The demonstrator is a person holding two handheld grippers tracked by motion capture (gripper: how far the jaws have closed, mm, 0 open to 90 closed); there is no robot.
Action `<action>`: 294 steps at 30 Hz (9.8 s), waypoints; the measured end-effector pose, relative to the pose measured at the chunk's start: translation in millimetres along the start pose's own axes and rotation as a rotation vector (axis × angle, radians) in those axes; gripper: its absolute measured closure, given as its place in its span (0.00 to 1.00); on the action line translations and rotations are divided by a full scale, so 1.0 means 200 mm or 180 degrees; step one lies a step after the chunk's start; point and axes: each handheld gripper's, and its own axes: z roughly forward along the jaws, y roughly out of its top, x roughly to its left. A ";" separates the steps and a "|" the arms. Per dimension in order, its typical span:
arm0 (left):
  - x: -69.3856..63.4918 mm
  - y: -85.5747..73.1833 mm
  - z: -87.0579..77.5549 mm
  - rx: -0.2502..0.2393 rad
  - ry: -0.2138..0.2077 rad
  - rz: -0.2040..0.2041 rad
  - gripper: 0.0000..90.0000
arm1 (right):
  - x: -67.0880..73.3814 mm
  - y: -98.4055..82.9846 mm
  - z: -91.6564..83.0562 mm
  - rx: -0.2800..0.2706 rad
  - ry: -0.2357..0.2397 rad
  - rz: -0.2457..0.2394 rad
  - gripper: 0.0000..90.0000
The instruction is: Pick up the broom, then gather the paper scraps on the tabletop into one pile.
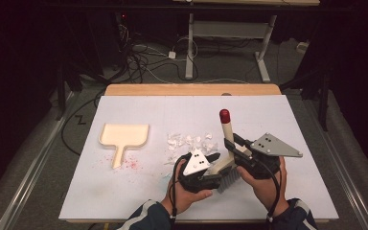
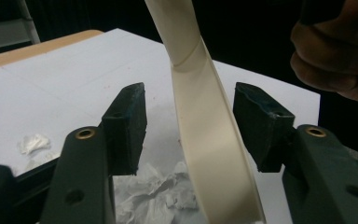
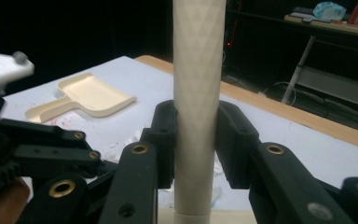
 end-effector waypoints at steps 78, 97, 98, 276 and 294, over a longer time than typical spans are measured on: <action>0.20 -0.22 -0.71 0.0453 0.0868 0.1093 0.22 | -0.16 -0.15 -0.07 0.0500 0.0957 -0.0694 0.75; 0.30 -0.52 -0.91 0.0653 0.1298 0.0562 0.21 | -0.51 -0.23 -0.02 0.0894 -0.0179 -0.0363 0.76; 0.30 -0.52 -0.91 0.0696 0.1301 0.0531 0.21 | -0.52 -0.24 -0.01 0.0924 -0.0212 -0.0340 0.76; 0.28 -0.53 -0.86 0.0932 0.1083 0.0603 0.21 | -0.26 -0.26 0.09 0.1186 -0.0003 -0.0846 0.76; 0.28 -0.53 -0.84 0.0971 0.1024 0.0661 0.21 | 0.08 -0.37 0.18 0.1214 -0.0369 -0.0388 0.75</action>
